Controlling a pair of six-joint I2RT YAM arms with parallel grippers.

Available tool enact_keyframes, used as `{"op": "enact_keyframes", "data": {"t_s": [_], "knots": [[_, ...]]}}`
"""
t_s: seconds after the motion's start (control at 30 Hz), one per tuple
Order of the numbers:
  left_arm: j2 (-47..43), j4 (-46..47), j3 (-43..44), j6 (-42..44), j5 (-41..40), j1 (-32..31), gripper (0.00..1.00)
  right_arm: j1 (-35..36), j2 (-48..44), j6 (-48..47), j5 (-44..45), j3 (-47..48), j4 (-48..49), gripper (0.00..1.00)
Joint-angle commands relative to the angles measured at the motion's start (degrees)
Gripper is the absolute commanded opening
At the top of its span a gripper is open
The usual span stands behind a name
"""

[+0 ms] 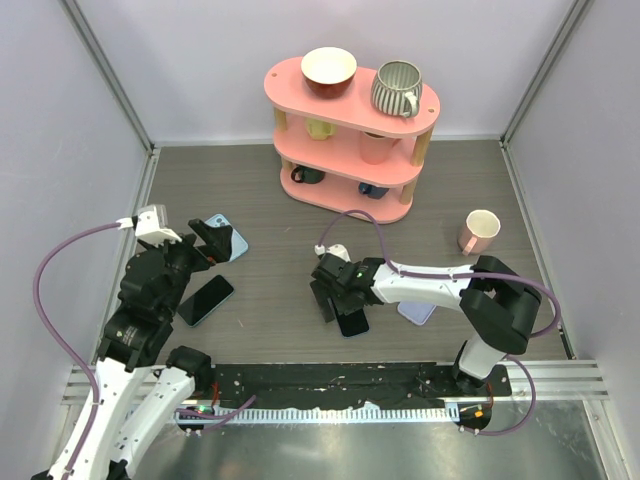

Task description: Put the phone into the phone case

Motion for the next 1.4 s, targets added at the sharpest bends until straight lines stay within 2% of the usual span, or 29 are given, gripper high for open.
{"op": "enact_keyframes", "data": {"t_s": [0.0,0.2,0.5,0.67,0.9,1.0,1.13,1.37], "knots": [[-0.7,1.1,0.5,0.2,-0.6,-0.5,1.00,0.3,0.0,2.1,0.5,-1.3,1.6,0.93],[-0.6,1.0,0.6,0.2,-0.9,-1.2,1.00,0.3,-3.0,3.1,4.1,-1.7,0.9,0.97],[-1.0,1.0,0.6,0.3,-1.2,-1.5,1.00,0.4,-1.6,1.1,6.1,1.4,-2.1,0.99],[-1.1,1.0,0.6,0.2,-1.0,-1.5,1.00,0.3,-1.7,-0.9,4.4,1.2,-1.7,0.99],[-1.0,1.0,0.7,0.2,-0.7,-1.5,1.00,0.3,-1.6,-0.2,-1.4,-3.9,5.2,0.99],[-0.8,1.1,0.8,0.3,0.0,-1.7,1.00,0.3,-0.8,0.5,-0.6,-4.0,5.5,0.98],[-0.8,1.0,0.8,0.3,-0.5,-1.7,1.00,0.3,-0.6,1.0,0.0,-3.9,5.2,0.93],[-0.6,0.9,0.8,0.4,-0.9,-1.7,1.00,0.3,-2.9,3.8,6.6,-0.4,-1.4,0.66]]}}
